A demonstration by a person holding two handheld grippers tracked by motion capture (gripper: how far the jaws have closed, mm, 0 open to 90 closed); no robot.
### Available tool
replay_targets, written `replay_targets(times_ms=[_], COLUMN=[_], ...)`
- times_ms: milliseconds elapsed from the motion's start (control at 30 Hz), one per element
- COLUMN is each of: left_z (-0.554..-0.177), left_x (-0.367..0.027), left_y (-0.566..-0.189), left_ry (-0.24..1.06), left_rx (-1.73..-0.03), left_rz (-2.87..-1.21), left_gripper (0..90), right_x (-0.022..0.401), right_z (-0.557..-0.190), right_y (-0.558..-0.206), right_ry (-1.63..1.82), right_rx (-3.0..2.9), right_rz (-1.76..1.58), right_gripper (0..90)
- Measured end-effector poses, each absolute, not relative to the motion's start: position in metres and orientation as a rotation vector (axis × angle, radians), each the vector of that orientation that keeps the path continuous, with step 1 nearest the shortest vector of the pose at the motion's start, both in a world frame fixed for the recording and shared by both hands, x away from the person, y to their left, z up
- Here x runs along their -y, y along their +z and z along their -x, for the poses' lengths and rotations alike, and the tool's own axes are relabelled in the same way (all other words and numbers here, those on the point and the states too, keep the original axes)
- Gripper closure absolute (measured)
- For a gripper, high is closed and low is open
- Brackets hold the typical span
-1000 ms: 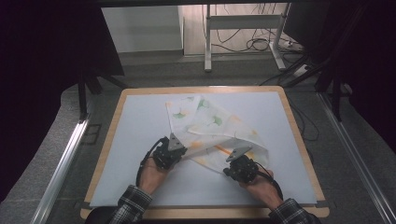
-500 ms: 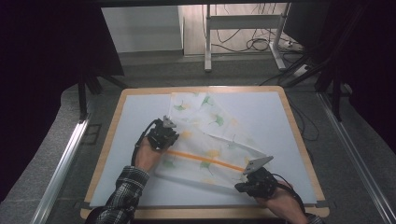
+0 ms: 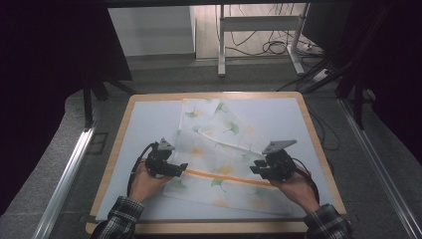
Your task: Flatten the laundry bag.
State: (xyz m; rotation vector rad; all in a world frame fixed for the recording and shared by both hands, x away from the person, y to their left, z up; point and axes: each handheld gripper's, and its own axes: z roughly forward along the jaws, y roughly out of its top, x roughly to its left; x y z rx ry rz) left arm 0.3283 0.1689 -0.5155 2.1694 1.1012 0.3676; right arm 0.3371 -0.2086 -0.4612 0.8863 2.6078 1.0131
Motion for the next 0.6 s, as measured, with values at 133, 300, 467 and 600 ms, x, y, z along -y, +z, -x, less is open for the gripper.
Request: replay_targets(times_ms=[133, 300, 467, 600], left_z=[-0.319, -0.316, -0.318, -0.319], left_x=[-0.168, -0.168, -0.17, -0.172], left_y=[-0.524, -0.533, -0.538, -0.54], left_ry=[0.391, 0.406, 0.403, 0.397], left_rx=[-1.094, -1.118, -1.122, -1.115], left_rz=[-2.222, -2.255, -2.256, -2.244], left_gripper=[12.9, 11.9, 10.5, 9.3], right_x=[0.193, 0.175, 0.164, 0.156], right_z=[-0.363, -0.389, -0.412, -0.425], right_y=[-0.464, -0.474, -0.489, -0.502], right_ry=[0.988, 0.959, 0.931, 0.867], right_rx=[-2.576, -2.542, -2.526, -2.542], right_rz=[-0.892, -0.892, -0.903, -0.87], right_gripper=[64.0, 51.0, 45.0, 44.7])
